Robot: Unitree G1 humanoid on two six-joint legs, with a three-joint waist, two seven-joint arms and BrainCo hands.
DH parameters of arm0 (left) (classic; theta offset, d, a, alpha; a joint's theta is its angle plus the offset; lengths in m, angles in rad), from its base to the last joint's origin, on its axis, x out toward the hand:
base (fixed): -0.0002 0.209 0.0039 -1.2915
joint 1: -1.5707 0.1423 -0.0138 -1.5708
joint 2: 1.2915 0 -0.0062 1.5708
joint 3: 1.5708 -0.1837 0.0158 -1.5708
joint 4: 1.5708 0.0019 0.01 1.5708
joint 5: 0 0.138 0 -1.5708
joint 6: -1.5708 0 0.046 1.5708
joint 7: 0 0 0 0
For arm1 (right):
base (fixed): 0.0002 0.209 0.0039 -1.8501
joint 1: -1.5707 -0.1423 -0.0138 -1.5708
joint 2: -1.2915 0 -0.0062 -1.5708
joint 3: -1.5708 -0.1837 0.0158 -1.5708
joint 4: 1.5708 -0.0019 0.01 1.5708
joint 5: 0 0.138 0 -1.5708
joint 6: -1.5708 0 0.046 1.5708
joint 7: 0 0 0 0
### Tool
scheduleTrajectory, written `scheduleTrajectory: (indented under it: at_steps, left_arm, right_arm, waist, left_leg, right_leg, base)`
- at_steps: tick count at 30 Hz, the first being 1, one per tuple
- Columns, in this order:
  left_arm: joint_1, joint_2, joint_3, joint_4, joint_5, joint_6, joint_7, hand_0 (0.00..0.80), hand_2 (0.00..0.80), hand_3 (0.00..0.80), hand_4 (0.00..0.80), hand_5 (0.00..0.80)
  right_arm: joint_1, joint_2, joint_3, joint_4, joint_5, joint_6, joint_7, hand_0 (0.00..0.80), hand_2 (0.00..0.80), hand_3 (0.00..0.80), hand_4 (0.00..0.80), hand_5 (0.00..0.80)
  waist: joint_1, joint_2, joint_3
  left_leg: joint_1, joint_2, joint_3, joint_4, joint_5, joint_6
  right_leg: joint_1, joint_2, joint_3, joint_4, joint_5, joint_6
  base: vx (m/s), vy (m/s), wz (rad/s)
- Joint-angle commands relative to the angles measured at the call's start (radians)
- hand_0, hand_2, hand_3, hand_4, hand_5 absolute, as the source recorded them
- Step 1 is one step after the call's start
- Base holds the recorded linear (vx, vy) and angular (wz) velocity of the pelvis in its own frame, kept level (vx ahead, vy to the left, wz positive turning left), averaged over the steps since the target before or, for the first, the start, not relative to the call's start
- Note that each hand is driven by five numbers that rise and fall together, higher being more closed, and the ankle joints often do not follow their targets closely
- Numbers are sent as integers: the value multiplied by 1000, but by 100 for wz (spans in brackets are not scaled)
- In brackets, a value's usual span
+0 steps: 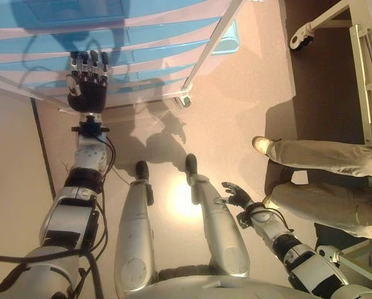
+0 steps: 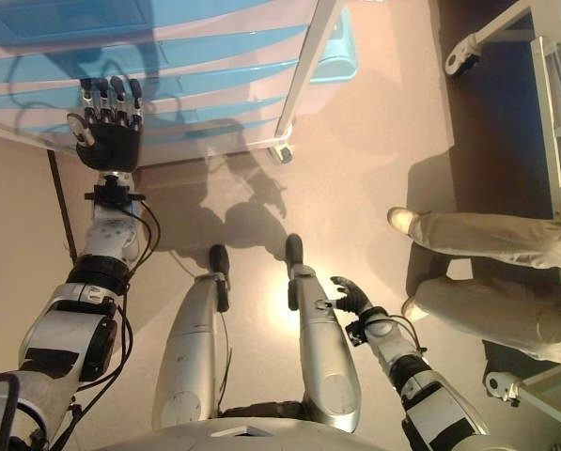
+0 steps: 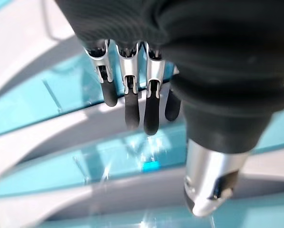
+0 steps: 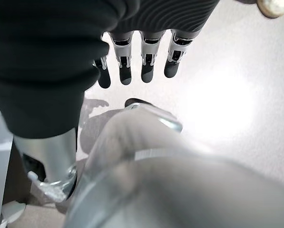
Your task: Open the drawer and pick up the medicine
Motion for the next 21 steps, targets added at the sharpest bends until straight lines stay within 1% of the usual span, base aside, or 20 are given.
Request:
scheduleTrajectory:
  at_steps: [1, 9, 15, 21]
  left_arm:
    - [14, 24, 32, 50, 32, 16, 60, 0, 0, 0, 0, 0]
    - [24, 23, 29, 113, 67, 45, 129, 0, 0, 0, 0, 0]
    - [36, 14, 38, 138, 68, 45, 116, 0, 0, 0, 0, 0]
    - [17, 23, 39, 136, 56, 46, 96, 0, 0, 0, 0, 0]
  right_arm:
    - [74, -13, 29, -31, 7, -2, -3, 0, 0, 0, 0, 0]
    - [59, -3, 30, -31, 13, 10, -8, 0, 0, 0, 0, 0]
    - [58, -1, 29, -33, 15, 17, 1, 0, 0, 0, 0, 0]
    - [61, -3, 41, -43, 14, 32, 4, 0, 0, 0, 0, 0]
  waist:
    - [14, 10, -10]
    - [19, 7, -5]
    - [19, 5, -5]
    - [16, 1, -5]
  left_leg:
    - [-16, -85, 58, 65, -86, 73]
    - [-15, -86, 60, 73, -91, 77]
    - [-21, -86, 61, 88, -94, 76]
    - [-23, -80, 64, 103, -99, 76]
  right_leg:
    - [93, 35, -72, -128, 65, -37]
    - [110, 42, -74, -134, 60, -37]
    - [116, 49, -72, -135, 57, -37]
    - [126, 57, -68, -136, 51, -36]
  base:
    - [9, -25, -3]
    - [4, -3, 1]
    - [0, 0, 0]
    - [0, 0, 0]
